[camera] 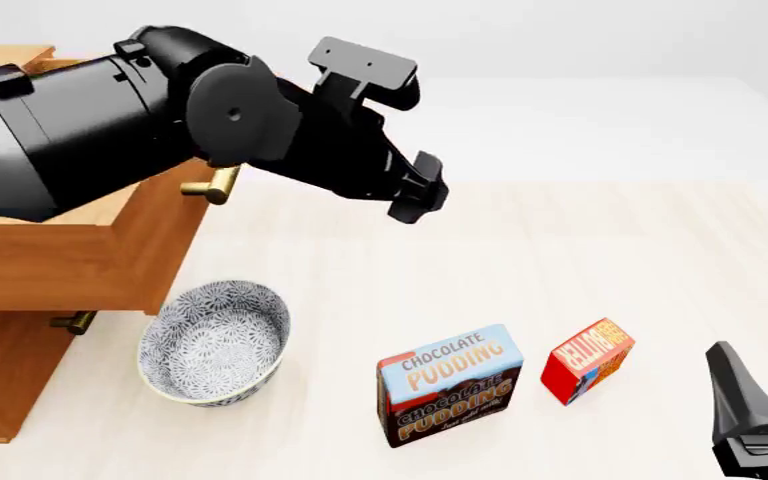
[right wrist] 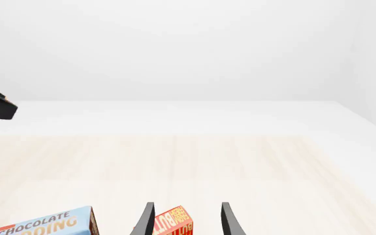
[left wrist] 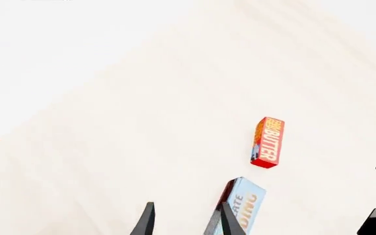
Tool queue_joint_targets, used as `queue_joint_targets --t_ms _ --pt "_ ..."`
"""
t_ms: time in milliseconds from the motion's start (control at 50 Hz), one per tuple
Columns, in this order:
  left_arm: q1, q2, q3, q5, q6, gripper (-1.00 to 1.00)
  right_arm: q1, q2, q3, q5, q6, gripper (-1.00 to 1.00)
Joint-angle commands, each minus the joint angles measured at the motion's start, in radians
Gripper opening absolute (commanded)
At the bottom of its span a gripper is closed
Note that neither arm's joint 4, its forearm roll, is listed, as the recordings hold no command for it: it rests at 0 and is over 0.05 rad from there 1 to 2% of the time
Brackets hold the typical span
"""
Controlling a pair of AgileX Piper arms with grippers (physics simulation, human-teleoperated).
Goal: Put the butter at the back in the top drawer of the cabinet and close it.
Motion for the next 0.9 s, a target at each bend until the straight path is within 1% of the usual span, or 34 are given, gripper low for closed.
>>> queue_joint_targets --t_ms 20,320,420,480,520,580,900 --pt "-0.061 0.095 -0.066 -0.009 0.005 1.0 0.0 0.0 0.0 0.0 0.0 1.0" --pt "-0.116 0.185 -0.088 -0.026 -0.012 1.0 0.0 0.0 0.0 0.0 0.0 1.0" --pt "-0.122 0.199 -0.096 -0.027 -0.009 1.0 0.0 0.0 0.0 0.0 0.0 1.0" --pt "-0.145 0.243 -0.131 -0.024 -0.012 1.0 0.0 0.0 0.0 0.0 0.0 1.0" --pt "-0.15 0.261 -0.138 -0.029 -0.011 1.0 0.0 0.0 0.0 0.0 0.0 1.0" --pt "-0.178 0.293 -0.164 -0.025 -0.034 1.0 0.0 0.0 0.0 0.0 0.0 1.0" --pt "-0.216 0.408 -0.237 -0.025 -0.031 1.0 0.0 0.0 0.0 0.0 0.0 1.0"
